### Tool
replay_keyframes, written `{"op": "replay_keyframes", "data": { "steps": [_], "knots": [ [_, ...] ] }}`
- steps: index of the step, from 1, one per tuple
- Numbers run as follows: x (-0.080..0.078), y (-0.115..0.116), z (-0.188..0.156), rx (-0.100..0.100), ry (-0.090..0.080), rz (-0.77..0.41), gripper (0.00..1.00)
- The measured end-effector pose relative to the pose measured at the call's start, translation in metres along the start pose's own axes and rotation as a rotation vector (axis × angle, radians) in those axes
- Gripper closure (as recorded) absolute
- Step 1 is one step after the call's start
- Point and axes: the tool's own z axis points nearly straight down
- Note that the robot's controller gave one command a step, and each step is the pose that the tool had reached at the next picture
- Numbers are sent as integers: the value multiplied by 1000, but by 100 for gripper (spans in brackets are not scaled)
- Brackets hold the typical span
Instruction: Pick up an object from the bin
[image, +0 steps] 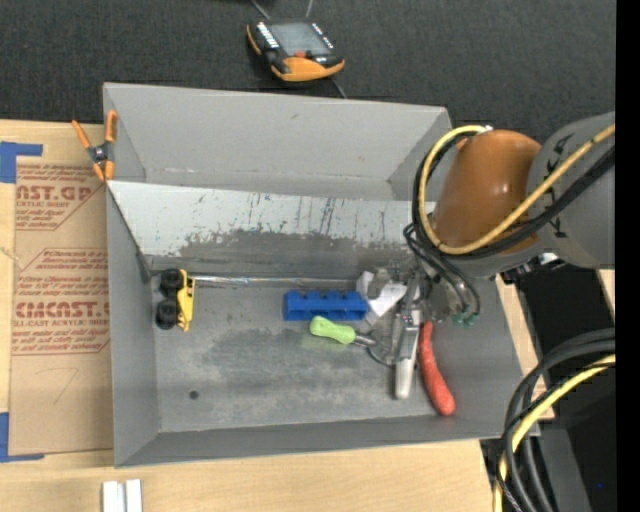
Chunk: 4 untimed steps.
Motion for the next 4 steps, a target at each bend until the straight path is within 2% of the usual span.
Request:
{"op": "replay_keyframes", "data": {
  "steps": [1,2,3,4],
  "knots": [
    [-2,0,-4,1,-8,-1,0],
    [-32,59,90,-2,-9,131,0],
    [-46,57,44,1,-18,49,0],
    [-31,34,61,-1,-6,166,0]
  ]
}}
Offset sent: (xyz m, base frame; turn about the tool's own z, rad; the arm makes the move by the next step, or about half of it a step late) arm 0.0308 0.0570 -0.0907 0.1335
